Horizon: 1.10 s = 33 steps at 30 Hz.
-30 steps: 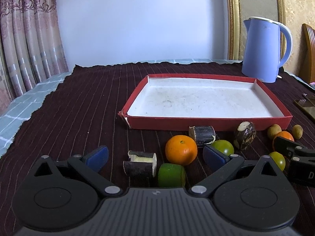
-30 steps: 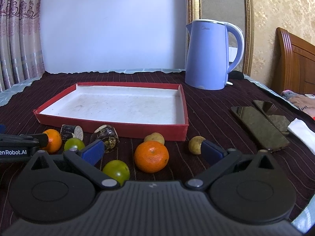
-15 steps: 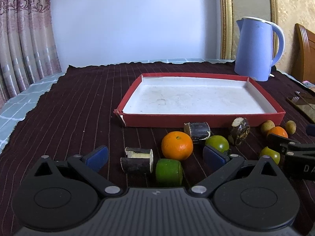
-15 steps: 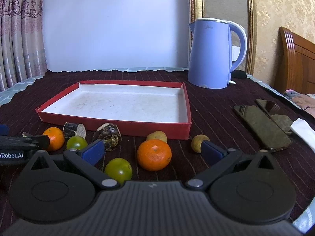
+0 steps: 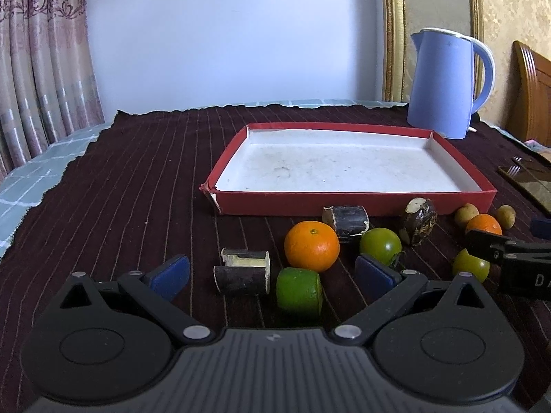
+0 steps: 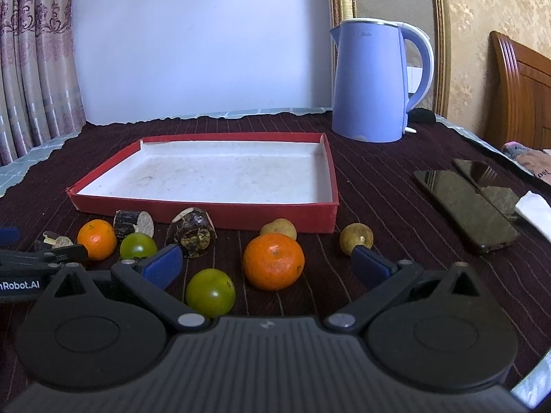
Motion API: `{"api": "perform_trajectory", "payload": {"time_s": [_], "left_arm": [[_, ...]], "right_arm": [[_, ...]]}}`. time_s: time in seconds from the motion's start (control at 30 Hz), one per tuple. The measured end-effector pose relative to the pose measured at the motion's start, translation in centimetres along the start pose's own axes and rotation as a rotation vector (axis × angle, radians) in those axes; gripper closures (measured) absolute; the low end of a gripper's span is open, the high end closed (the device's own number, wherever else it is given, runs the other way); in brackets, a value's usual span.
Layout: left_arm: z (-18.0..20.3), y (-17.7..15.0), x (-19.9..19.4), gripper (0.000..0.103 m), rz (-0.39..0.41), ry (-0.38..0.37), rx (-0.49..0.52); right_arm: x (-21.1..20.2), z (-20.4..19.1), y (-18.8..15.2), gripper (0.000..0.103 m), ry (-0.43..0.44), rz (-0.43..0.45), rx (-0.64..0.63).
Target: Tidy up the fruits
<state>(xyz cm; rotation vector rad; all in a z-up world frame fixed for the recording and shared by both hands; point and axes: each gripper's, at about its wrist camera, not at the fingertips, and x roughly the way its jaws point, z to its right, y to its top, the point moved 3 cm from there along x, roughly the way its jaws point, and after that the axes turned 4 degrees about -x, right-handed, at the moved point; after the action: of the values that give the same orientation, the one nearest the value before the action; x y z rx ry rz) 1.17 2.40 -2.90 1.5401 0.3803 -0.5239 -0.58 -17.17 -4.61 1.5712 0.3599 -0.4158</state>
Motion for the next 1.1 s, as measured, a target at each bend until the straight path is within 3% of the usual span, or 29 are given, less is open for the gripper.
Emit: {"api": "perform_trajectory", "payload": {"time_s": [0.3,0.47,0.7,0.83,0.97,1.03,1.1], "left_arm": [[-1.6,-1.1,-0.6,0.000,-0.008,-0.044,-0.007],[-2.6,-1.5,-0.7,0.000,-0.010,-0.064,-0.010],[-1.5,-1.7,-0.9,0.001,-0.002,-0.071,0.035],[-0.6,-1.7,-0.6,0.002,-0.007,-0.093,0.048],[0.3,-1.7,0.2,0.020,-0.039,-0.103,0.073],[0.4,-1.8,0.7,0.043,-0.059,-0.104,0.076],[0.2,-1.8,1.0,0.048,-0.076,-0.124,0.059]], "right_arm": [[-1.4,-0.4,-0.8,0.000,-0.022,0.038,-0.090],[-2.0,0.3,-1.4,0.000,0.049,0.016,-0.071],[-1.8,0.0,-2.1,0.000,0.069,-0.011,-0.119],[-1.8,0.0,-2.3,0.010,0.073,-0.011,-0.122],[-1.5,0.2,-2.5,0.014,0.105,-0.027,-0.095],[-1.5,0.2,-2.5,0.016,0.126,-0.036,-0.082],[-1.5,-0.1,-2.5,0.018,0.132,-0.036,-0.096]]}}
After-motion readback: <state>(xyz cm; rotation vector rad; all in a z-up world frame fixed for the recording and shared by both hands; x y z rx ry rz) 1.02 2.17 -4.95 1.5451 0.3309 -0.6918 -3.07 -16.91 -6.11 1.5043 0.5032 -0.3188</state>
